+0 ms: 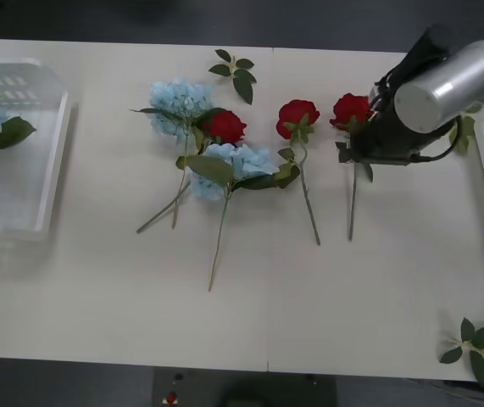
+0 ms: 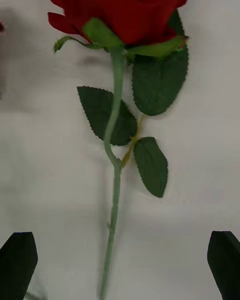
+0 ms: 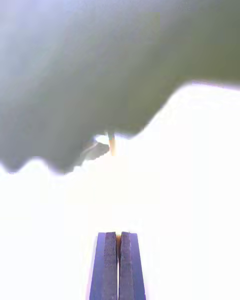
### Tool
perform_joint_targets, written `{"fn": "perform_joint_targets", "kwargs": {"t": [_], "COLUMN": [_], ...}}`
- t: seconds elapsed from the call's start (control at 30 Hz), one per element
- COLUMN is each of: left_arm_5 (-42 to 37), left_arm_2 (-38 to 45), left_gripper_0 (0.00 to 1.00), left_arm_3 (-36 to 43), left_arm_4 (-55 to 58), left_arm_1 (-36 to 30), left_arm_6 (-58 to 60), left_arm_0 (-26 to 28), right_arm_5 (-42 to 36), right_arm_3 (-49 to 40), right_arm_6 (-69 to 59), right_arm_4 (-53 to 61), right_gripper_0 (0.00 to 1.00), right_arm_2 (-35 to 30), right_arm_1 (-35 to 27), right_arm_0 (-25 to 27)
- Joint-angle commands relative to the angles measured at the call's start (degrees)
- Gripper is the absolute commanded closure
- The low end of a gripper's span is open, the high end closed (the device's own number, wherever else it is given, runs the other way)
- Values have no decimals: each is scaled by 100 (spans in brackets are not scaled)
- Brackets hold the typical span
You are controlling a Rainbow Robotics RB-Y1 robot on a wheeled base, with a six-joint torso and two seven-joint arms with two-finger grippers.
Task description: Put the red flowers into the right box and the blue flowers into the left box
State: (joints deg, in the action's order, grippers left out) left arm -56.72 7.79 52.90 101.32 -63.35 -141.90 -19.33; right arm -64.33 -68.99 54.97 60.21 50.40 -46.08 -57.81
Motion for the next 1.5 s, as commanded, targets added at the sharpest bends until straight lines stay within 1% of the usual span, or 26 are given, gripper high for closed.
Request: {"fn": "perform_joint_targets", "kwargs": {"t": [0.03,0.2,0.4,0.43,0.47,0.5,0.53,0.6,0.63,0.67,0.7,0.73,0.77,0.8,0.83,0.87,1.03,1.13,1.2,1.37,1.5], "left_arm_5": [188,355,566,583,601,645,662,662,662,662,662,662,662,662,645,636,276,-120,-533,-1219,-1342], "left_arm_2": [179,179,179,179,179,179,179,179,179,179,179,179,179,179,179,179,196,293,372,346,346], "left_gripper_0": [100,100,99,97,90,11,0,0,0,0,0,0,0,0,0,0,0,0,0,0,0], "left_arm_3": [71,159,185,185,185,185,185,185,203,212,221,229,238,238,247,256,440,484,493,607,950], "left_arm_4": [-455,-991,-1237,-1237,-1228,-1219,-1219,-1211,-1211,-1202,-1202,-1202,-1202,-1202,-1202,-1202,-938,-376,169,1004,1145], "left_arm_1": [-230,-230,-116,-99,-81,-63,-46,-37,-37,-37,-37,-37,-37,-37,-28,-37,-37,-37,-37,16,200], "left_arm_6": [628,1103,1182,1182,1182,1182,1173,1156,1147,1147,1138,1138,1129,1129,1112,1103,1050,892,637,303,312], "left_arm_0": [-53,-53,-53,-53,-53,-53,-53,-53,-53,-53,-53,-53,-53,-53,-53,-53,-44,-44,-44,-71,-71], "right_arm_5": [245,588,808,816,816,816,816,816,816,825,816,816,816,825,825,816,834,931,1054,1142,1133], "right_arm_3": [413,1099,1644,1687,1714,1749,1767,1767,1775,1775,1775,1775,1767,1775,1767,1775,1767,1767,1767,1767,1670], "right_arm_6": [-329,-364,-373,-373,-373,-373,-373,-364,-356,-347,-338,-338,-329,-329,-312,-312,-294,-320,-338,-347,-303], "right_arm_4": [-299,-721,-1028,-1046,-1064,-1064,-1055,-1037,-1037,-1037,-1046,-1072,-1090,-1125,-1151,-1160,-1274,-1283,-1274,-1222,-1090], "right_gripper_0": [0,0,0,0,0,0,0,1,21,31,48,59,73,81,93,99,100,100,100,100,100], "right_arm_2": [-101,-101,-101,-101,-101,-101,-101,-101,-101,-101,-101,-101,-83,-75,-66,-57,75,277,453,637,620], "right_arm_1": [372,916,1242,1268,1277,1286,1286,1286,1286,1286,1286,1286,1286,1286,1294,1294,1286,1259,1233,1180,1040], "right_arm_0": [-204,-195,-204,-195,-195,-204,-195,-178,-178,-178,-160,-160,-134,-125,-108,-99,-46,-46,-46,-46,-90]}}
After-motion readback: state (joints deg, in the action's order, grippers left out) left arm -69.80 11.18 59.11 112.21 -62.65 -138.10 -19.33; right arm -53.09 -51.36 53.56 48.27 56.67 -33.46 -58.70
